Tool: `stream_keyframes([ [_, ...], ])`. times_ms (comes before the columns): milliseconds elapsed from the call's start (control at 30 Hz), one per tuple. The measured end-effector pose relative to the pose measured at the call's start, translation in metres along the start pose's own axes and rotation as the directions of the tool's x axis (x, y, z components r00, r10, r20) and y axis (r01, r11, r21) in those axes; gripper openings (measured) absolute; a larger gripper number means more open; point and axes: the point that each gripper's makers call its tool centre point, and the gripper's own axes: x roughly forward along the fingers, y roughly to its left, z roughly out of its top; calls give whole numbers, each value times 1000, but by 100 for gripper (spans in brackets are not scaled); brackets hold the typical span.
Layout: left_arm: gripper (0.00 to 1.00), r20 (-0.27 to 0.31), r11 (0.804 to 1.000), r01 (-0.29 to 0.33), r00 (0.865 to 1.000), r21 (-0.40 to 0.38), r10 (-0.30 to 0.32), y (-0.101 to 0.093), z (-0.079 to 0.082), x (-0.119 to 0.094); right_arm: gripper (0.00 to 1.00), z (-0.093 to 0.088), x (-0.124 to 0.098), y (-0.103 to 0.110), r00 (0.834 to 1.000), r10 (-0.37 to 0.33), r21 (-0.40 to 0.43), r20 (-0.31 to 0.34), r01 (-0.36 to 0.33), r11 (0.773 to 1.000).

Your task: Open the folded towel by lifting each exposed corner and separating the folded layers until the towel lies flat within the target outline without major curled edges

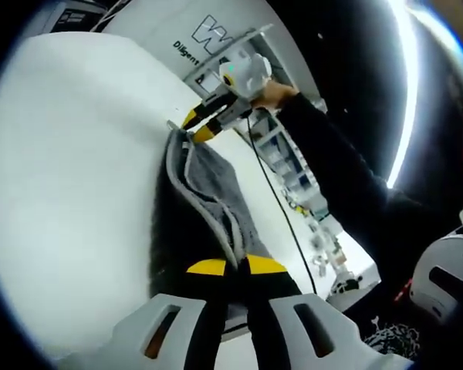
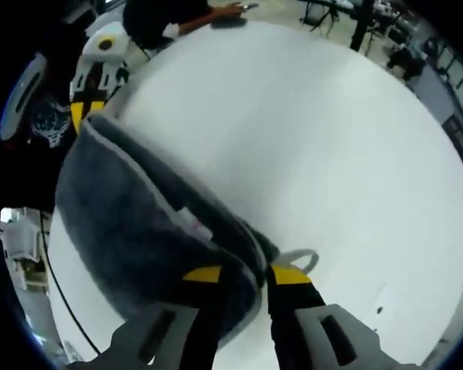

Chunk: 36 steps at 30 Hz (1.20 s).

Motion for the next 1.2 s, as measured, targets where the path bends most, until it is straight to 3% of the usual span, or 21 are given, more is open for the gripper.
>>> stream_keyframes([
  [367, 6, 3, 1000, -4, 1000, -2, 4, 2, 0, 1, 4, -1, 0, 1, 1000, 4, -14, -3, -4, 1000],
  [667, 5, 10, 1000, -6, 1000, -3, 6, 2, 1, 0, 2, -1, -2, -1, 1000, -3, 0, -1, 3, 1000],
  [1200, 4, 33, 1000, 3, 999, 26, -4, -8, 2, -3, 1, -2, -13, -1, 997, -78, -3, 5, 78, 997],
])
